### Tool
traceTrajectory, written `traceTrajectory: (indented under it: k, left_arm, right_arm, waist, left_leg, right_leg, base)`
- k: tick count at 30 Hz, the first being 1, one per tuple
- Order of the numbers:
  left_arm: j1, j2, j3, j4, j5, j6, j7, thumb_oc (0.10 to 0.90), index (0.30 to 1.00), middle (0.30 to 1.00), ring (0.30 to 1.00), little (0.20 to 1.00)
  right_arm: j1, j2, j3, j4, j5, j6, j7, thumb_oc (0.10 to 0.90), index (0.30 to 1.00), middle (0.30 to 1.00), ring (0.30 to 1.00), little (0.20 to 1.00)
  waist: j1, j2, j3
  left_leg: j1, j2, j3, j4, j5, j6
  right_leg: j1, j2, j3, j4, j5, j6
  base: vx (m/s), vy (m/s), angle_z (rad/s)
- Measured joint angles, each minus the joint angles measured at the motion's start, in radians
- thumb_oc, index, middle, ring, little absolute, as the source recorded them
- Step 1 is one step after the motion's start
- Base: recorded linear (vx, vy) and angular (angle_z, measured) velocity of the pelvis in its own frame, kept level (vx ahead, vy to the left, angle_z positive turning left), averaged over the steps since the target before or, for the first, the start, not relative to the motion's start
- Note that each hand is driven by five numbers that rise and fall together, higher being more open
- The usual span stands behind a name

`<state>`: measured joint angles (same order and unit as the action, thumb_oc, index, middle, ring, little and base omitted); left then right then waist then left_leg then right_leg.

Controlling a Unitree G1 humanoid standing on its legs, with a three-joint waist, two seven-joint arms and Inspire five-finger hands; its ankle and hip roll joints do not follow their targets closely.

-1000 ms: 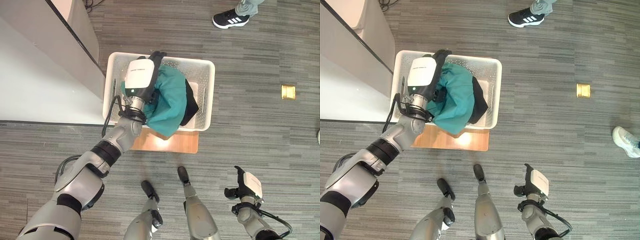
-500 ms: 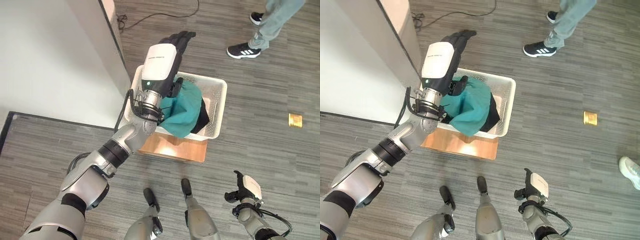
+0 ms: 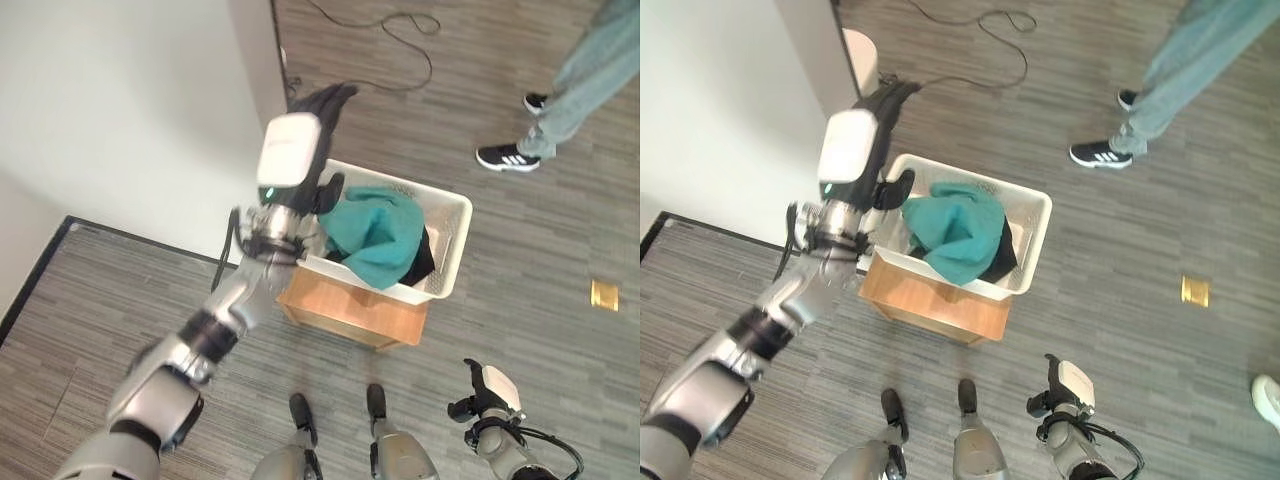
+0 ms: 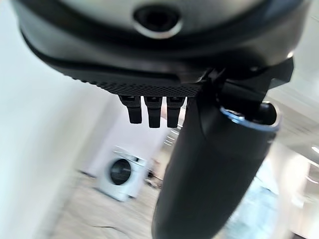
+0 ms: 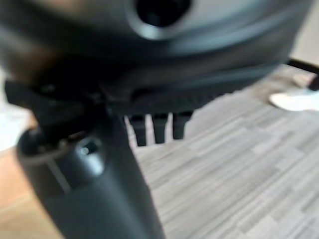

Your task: Pick up bed clothes into laundry basket.

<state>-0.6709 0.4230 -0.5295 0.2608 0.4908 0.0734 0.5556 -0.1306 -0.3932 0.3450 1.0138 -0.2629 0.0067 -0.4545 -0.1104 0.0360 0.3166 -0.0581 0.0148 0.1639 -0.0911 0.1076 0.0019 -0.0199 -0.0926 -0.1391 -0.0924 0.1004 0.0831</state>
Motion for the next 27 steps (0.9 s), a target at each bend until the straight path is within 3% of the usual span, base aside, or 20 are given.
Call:
traceTrajectory:
  k: [1, 3, 4, 6, 10, 11, 12, 13, 14, 15, 16, 18, 20, 24, 25, 26, 27]
  left_arm:
    - [0.067, -0.010, 0.035, -0.025, -0.005, -0.025, 0.002, 0.800, 0.900, 0.900, 0.900, 0.900]
    - [0.223, -0.020, 0.097, -0.059, -0.057, -0.056, -0.001, 0.800, 0.900, 0.900, 0.900, 0.900]
    - [0.319, -0.030, 0.147, -0.078, -0.098, -0.055, 0.001, 0.800, 0.900, 0.900, 0.900, 0.900]
    - [0.472, -0.035, 0.232, -0.072, -0.169, -0.063, -0.002, 0.800, 0.900, 0.900, 0.900, 0.900]
    - [0.641, -0.047, 0.365, 0.063, -0.286, -0.046, 0.017, 0.800, 0.900, 0.900, 0.900, 0.900]
    - [0.648, -0.052, 0.390, 0.131, -0.299, -0.036, 0.025, 0.800, 0.900, 0.900, 0.900, 0.900]
    - [0.648, -0.065, 0.412, 0.206, -0.313, -0.027, 0.031, 0.800, 0.900, 0.900, 0.900, 0.900]
    - [0.647, -0.068, 0.423, 0.270, -0.317, -0.017, 0.037, 0.800, 0.900, 0.900, 0.900, 0.900]
    - [0.665, -0.066, 0.426, 0.291, -0.335, -0.004, 0.037, 0.800, 0.900, 0.900, 0.900, 0.900]
    - [0.696, -0.068, 0.449, 0.306, -0.341, -0.008, 0.038, 0.800, 0.900, 0.900, 0.900, 0.900]
    - [0.708, -0.081, 0.456, 0.327, -0.357, -0.009, 0.037, 0.800, 0.900, 0.900, 0.900, 0.900]
    - [0.760, -0.114, 0.463, 0.329, -0.387, -0.010, 0.037, 0.800, 0.900, 0.900, 0.900, 0.900]
    - [0.799, -0.128, 0.467, 0.313, -0.432, -0.014, 0.032, 0.800, 0.900, 0.900, 0.900, 0.900]
    - [0.827, -0.164, 0.458, 0.307, -0.461, -0.013, 0.016, 0.800, 0.900, 0.900, 0.900, 0.900]
    - [0.819, -0.238, 0.512, 0.205, -0.501, -0.022, 0.010, 0.800, 0.900, 0.900, 0.900, 0.900]
    - [0.773, -0.278, 0.507, 0.206, -0.519, -0.055, -0.003, 0.800, 0.900, 0.900, 0.900, 0.900]
    - [0.739, -0.296, 0.434, 0.227, -0.529, -0.078, -0.046, 0.800, 0.900, 0.900, 0.900, 0.900]
  right_arm:
    - [0.023, 0.016, -0.001, 0.004, 0.000, 0.005, 0.006, 0.800, 0.900, 0.900, 0.900, 0.900]
    - [0.037, 0.045, -0.001, 0.003, 0.000, 0.009, 0.014, 0.800, 0.900, 0.900, 0.900, 0.900]
    - [0.056, 0.061, 0.000, 0.005, 0.000, 0.011, 0.016, 0.800, 0.900, 0.900, 0.900, 0.900]
    - [0.051, 0.082, -0.006, 0.002, 0.000, 0.013, 0.016, 0.800, 0.900, 0.900, 0.900, 0.900]
    - [0.104, 0.095, -0.078, 0.034, 0.017, 0.039, 0.003, 0.800, 0.900, 0.900, 0.900, 0.900]
    - [0.112, 0.085, -0.086, 0.029, 0.020, 0.037, 0.008, 0.800, 0.900, 0.900, 0.900, 0.900]
    - [0.116, 0.087, -0.118, 0.033, 0.040, 0.049, 0.009, 0.800, 0.900, 0.900, 0.900, 0.900]
    - [0.120, 0.084, -0.115, 0.033, 0.055, 0.051, 0.014, 0.800, 0.900, 0.900, 0.900, 0.900]
    - [0.125, 0.087, -0.106, 0.031, 0.054, 0.045, 0.016, 0.800, 0.900, 0.900, 0.900, 0.900]
    - [0.122, 0.092, -0.083, 0.027, 0.055, 0.045, 0.018, 0.800, 0.900, 0.900, 0.900, 0.900]
    - [0.120, 0.095, -0.059, 0.022, 0.054, 0.061, 0.011, 0.800, 0.900, 0.900, 0.900, 0.900]
    - [0.137, 0.076, -0.067, 0.022, 0.053, 0.085, 0.015, 0.800, 0.900, 0.900, 0.900, 0.900]
    - [0.145, 0.047, -0.044, -0.008, 0.046, 0.087, 0.035, 0.800, 0.900, 0.900, 0.900, 0.900]
    - [0.131, 0.057, -0.029, -0.027, 0.044, 0.094, 0.051, 0.800, 0.900, 0.900, 0.900, 0.900]
    - [0.180, 0.032, 0.017, -0.197, 0.049, 0.143, 0.046, 0.800, 0.900, 0.900, 0.900, 0.900]
    - [0.202, 0.016, 0.068, -0.267, 0.042, 0.107, 0.061, 0.800, 0.900, 0.900, 0.900, 0.900]
    - [0.197, 0.024, 0.099, -0.286, 0.036, 0.084, 0.083, 0.800, 0.900, 0.900, 0.900, 0.900]
  waist:
    - [0.000, -0.011, -0.013]
    - [0.052, -0.014, -0.033]
    - [0.057, -0.019, -0.047]
    - [0.122, -0.017, -0.053]
    - [0.194, -0.032, -0.075]
    - [0.199, -0.030, -0.078]
    - [0.189, -0.025, -0.077]
    - [0.174, -0.008, -0.071]
    - [0.165, -0.007, -0.072]
    - [0.172, -0.016, -0.074]
    - [0.182, -0.025, -0.074]
    - [0.183, -0.017, -0.087]
    - [0.198, -0.012, -0.090]
    - [0.215, 0.011, -0.088]
    - [0.174, -0.009, -0.052]
    - [0.120, -0.036, -0.043]
    - [0.124, -0.037, -0.066]
  left_leg:
    - [0.004, 0.000, -0.009, 0.001, 0.000, -0.002]
    - [0.002, 0.001, -0.043, -0.003, 0.001, -0.010]
    - [0.004, 0.000, -0.062, 0.001, -0.002, -0.017]
    - [-0.004, -0.003, -0.095, -0.003, -0.001, -0.022]
    - [-0.012, -0.024, -0.197, -0.001, 0.007, -0.028]
    - [-0.031, -0.033, -0.237, -0.003, 0.013, -0.018]
    - [-0.040, -0.048, -0.276, -0.002, 0.013, 0.000]
    - [-0.026, -0.032, -0.333, 0.003, 0.036, 0.020]
    - [-0.028, -0.033, -0.359, 0.003, 0.040, 0.016]
    - [-0.022, -0.042, -0.379, 0.003, 0.049, 0.003]
    - [-0.009, -0.057, -0.399, 0.003, 0.051, -0.002]
    - [0.004, -0.062, -0.427, 0.002, 0.042, -0.019]
    - [-0.006, -0.052, -0.426, -0.002, 0.039, -0.026]
    - [-0.027, -0.032, -0.400, -0.001, 0.034, -0.041]
    - [-0.088, 0.018, -0.137, 0.091, -0.069, -0.133]
    - [-0.147, 0.081, 0.170, 0.144, -0.136, -0.071]
    - [-0.218, 0.154, 0.327, 0.212, -0.141, -0.034]
  right_leg:
    - [0.007, 0.000, -0.012, -0.001, -0.004, -0.004]
    - [0.029, 0.003, -0.049, -0.001, -0.015, -0.006]
    - [0.032, 0.003, -0.062, -0.002, -0.022, -0.012]
    - [0.050, 0.003, -0.097, 0.000, -0.030, -0.007]
    - [0.086, -0.004, -0.168, 0.001, -0.060, -0.003]
    - [0.092, 0.003, -0.133, 0.014, -0.076, -0.005]
    - [0.091, 0.000, -0.037, 0.058, -0.098, -0.008]
    - [0.056, 0.016, 0.103, 0.137, -0.164, -0.006]
    - [0.045, 0.030, 0.179, 0.158, -0.207, 0.026]
    - [0.041, 0.040, 0.260, 0.158, -0.217, 0.032]
    - [0.045, 0.038, 0.277, 0.148, -0.202, 0.011]
    - [0.107, 0.037, 0.233, 0.078, -0.172, -0.009]
    - [0.141, 0.044, 0.221, 0.005, -0.131, -0.016]
    - [0.160, 0.063, 0.194, 0.006, -0.113, -0.017]
    - [0.180, 0.023, 0.049, 0.001, -0.100, -0.024]
    - [0.203, -0.019, -0.101, 0.013, -0.123, -0.025]
    - [0.216, -0.027, -0.195, 0.008, -0.140, -0.031]
  base:
    - [-0.02, -0.070, 0.39]
    - [-0.01, -0.056, 0.49]
    - [0.00, -0.079, 0.53]
    - [-0.03, -0.087, 0.52]
    - [0.00, -0.008, 0.83]
    - [0.08, 0.085, 1.21]
    - [0.07, 0.169, 1.32]
    - [-0.02, 0.084, 1.31]
    - [-0.03, 0.021, 1.01]
    - [-0.06, -0.125, 0.80]
    - [-0.03, -0.103, 0.61]
    - [-0.05, -0.042, 0.58]
    - [-0.02, -0.012, 0.29]
    - [-0.30, 0.093, 0.28]
    - [-0.70, 0.168, 1.86]
    - [-0.20, -0.053, 2.90]
    - [-0.03, -0.010, 2.49]
